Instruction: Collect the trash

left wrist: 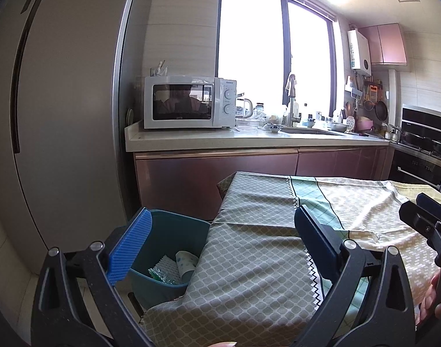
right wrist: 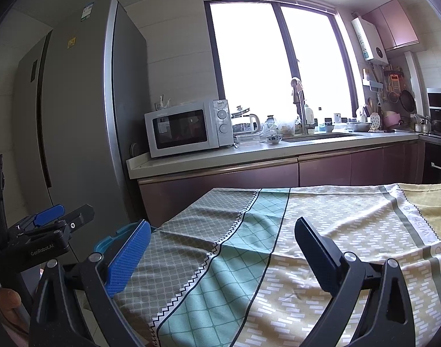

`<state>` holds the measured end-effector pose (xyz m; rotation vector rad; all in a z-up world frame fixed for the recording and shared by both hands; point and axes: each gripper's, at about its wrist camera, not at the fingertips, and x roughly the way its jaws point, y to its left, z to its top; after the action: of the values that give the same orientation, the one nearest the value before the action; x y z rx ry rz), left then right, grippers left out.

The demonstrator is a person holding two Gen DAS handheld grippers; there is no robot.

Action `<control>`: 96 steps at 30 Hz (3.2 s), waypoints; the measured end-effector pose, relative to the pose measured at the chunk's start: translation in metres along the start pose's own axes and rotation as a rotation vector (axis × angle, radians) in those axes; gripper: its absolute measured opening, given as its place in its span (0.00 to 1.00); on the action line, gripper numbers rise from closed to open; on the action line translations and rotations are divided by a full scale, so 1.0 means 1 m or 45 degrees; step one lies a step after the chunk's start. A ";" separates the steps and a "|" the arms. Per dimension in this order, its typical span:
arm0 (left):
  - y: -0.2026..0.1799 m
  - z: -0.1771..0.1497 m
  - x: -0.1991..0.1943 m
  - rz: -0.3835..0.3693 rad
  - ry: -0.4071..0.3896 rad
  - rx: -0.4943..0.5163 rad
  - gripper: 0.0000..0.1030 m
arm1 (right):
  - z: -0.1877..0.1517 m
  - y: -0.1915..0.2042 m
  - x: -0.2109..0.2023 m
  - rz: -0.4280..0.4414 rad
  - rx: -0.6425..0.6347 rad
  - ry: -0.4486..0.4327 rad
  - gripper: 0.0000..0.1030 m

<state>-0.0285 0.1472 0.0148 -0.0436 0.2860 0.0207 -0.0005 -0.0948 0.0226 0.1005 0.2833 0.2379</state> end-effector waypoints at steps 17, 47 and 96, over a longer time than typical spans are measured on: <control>-0.001 -0.001 0.001 0.018 -0.004 -0.004 0.94 | 0.002 -0.004 -0.002 0.003 0.012 -0.003 0.93; -0.004 -0.005 0.005 0.044 0.001 0.019 0.94 | 0.001 -0.005 0.002 -0.001 0.020 0.004 0.93; -0.004 -0.004 0.006 0.062 -0.001 0.016 0.94 | -0.001 -0.008 0.004 -0.002 0.027 0.008 0.93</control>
<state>-0.0238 0.1430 0.0096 -0.0241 0.2862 0.0673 0.0044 -0.1015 0.0195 0.1208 0.2920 0.2340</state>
